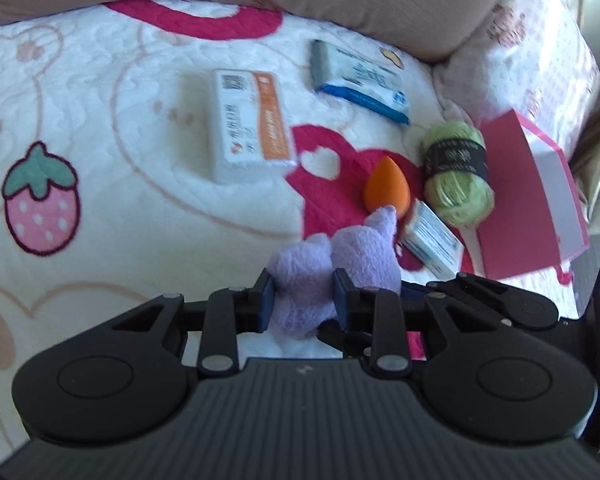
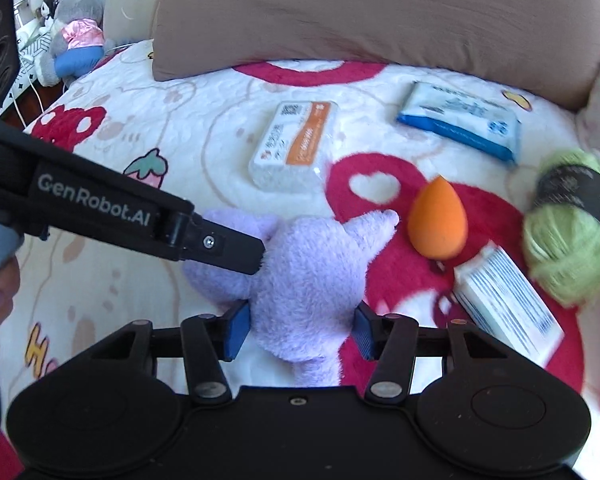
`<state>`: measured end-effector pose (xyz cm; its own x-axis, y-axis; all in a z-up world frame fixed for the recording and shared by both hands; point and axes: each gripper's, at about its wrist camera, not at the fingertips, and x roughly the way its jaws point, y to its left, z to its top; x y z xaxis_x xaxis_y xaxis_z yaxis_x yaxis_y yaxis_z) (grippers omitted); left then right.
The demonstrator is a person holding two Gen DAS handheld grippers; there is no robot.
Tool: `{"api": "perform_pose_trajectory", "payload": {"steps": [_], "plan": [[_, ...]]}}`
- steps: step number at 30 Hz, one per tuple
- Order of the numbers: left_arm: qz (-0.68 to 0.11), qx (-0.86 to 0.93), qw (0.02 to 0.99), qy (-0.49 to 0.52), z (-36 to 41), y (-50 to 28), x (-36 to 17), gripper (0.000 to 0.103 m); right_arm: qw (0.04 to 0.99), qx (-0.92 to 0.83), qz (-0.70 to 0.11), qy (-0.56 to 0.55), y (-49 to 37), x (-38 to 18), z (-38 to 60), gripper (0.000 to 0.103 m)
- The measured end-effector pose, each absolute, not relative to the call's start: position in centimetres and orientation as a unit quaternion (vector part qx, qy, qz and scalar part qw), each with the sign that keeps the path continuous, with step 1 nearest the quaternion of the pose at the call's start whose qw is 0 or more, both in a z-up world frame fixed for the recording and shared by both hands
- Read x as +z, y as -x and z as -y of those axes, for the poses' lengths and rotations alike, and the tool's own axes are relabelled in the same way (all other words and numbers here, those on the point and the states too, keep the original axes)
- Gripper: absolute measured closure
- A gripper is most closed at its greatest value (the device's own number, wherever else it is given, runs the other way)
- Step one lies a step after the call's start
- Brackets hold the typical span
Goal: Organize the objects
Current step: 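Close the right tool fingers on the purple plush toy, then carry the plush toy with the right tool over the pink box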
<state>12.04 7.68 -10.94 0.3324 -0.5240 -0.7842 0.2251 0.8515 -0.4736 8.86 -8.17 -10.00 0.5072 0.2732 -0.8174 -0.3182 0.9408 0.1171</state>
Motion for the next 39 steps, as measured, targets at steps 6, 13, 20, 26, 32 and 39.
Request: {"api": "perform_pose_trajectory", "payload": {"steps": [6, 13, 20, 26, 32, 39], "plan": [[-0.539, -0.278, 0.786, 0.119, -5.2, -9.3, -9.1, 0.072, 0.859, 0.173, -0.482, 0.034, -6.6, -8.2, 10.7, 0.045], [-0.537, -0.317, 0.775, 0.105, -2.8, -6.8, -6.5, 0.072, 0.848, 0.176, -0.499, 0.023, -4.2, -5.4, 13.5, 0.045], [-0.529, -0.348, 0.77, 0.076, -0.2, -4.9, -3.5, 0.07, 0.849, 0.166, -0.501, 0.018, -1.9, -2.6, 15.9, 0.045], [-0.524, -0.372, 0.763, 0.067, 2.2, -4.0, -1.5, 0.07, 0.855, 0.151, -0.497, 0.018, -0.4, -0.6, 18.1, 0.045], [-0.524, -0.388, 0.756, 0.054, 5.0, -3.6, 0.0, 0.07, 0.858, 0.135, -0.496, 0.017, 0.5, 0.9, 20.3, 0.045], [-0.522, -0.404, 0.75, 0.04, 8.1, -3.7, 1.5, 0.071, 0.861, 0.117, -0.494, 0.024, 1.0, 2.3, 22.6, 0.045]]}}
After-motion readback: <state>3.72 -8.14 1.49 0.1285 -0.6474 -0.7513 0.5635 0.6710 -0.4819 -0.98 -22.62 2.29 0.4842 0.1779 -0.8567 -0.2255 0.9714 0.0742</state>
